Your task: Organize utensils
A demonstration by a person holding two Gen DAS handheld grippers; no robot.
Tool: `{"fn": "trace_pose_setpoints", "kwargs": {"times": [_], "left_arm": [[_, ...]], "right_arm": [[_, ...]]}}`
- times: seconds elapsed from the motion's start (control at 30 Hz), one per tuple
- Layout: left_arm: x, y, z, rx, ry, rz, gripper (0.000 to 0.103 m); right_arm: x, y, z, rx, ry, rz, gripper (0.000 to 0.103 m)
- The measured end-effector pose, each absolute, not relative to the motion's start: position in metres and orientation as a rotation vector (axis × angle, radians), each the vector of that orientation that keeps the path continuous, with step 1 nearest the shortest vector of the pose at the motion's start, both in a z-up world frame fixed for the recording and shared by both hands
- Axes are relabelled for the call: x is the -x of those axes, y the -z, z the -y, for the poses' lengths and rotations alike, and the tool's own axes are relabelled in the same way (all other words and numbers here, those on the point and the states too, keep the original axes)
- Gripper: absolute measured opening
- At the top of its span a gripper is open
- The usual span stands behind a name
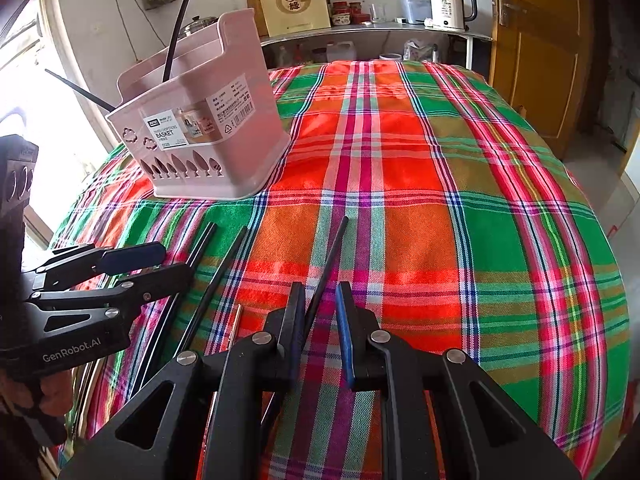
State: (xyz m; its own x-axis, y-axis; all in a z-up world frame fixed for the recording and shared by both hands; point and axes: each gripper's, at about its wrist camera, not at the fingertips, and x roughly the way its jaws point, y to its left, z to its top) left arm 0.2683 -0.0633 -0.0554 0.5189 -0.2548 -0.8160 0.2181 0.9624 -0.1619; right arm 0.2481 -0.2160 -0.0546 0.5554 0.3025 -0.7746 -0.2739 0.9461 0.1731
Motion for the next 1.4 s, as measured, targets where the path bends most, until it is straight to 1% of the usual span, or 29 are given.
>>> {"fn": "trace_pose_setpoints", "kwargs": {"times": [0.17, 0.33, 0.73, 0.93, 1.03, 1.13, 1.17, 1.2, 1.27, 1.4], "left_arm": [[-0.265, 0.055, 0.048, 0.125, 0.307, -0.978, 0.043], [-0.263, 0.056, 0.06, 0.034, 0.273, -0.973, 0.041], [-0.263, 0.056, 0.059, 0.021, 0.241, -0.987, 0.041], [-0.261, 0.057, 0.067, -0.052, 0.214, -0.991, 0.04], [-0.264, 0.057, 0.076, -0.101, 0.2, -0.993, 0.035], [-0.271, 0.056, 0.081, -0.11, 0.211, -1.003, 0.025], [-0.273, 0.056, 0.082, -0.112, 0.219, -1.006, 0.018], [-0.274, 0.056, 0.083, -0.115, 0.222, -1.007, 0.014], [-0.274, 0.056, 0.086, -0.123, 0.23, -1.009, 0.01], [-0.273, 0.056, 0.088, -0.123, 0.252, -1.018, 0.008]], "right_arm": [[-0.248, 0.054, 0.218, -0.036, -0.343, -0.92, 0.016], [-0.248, 0.054, 0.217, -0.035, -0.342, -0.92, 0.016], [-0.247, 0.055, 0.22, -0.042, -0.342, -0.92, 0.016], [-0.247, 0.055, 0.222, -0.042, -0.343, -0.918, 0.016], [-0.248, 0.054, 0.222, -0.039, -0.341, -0.921, 0.016], [-0.251, 0.054, 0.22, -0.026, -0.336, -0.925, 0.016], [-0.252, 0.054, 0.22, -0.026, -0.334, -0.928, 0.016], [-0.253, 0.054, 0.22, -0.025, -0.331, -0.932, 0.016], [-0.255, 0.054, 0.218, -0.016, -0.324, -0.936, 0.016], [-0.257, 0.053, 0.211, 0.024, -0.305, -0.944, 0.015]]}}
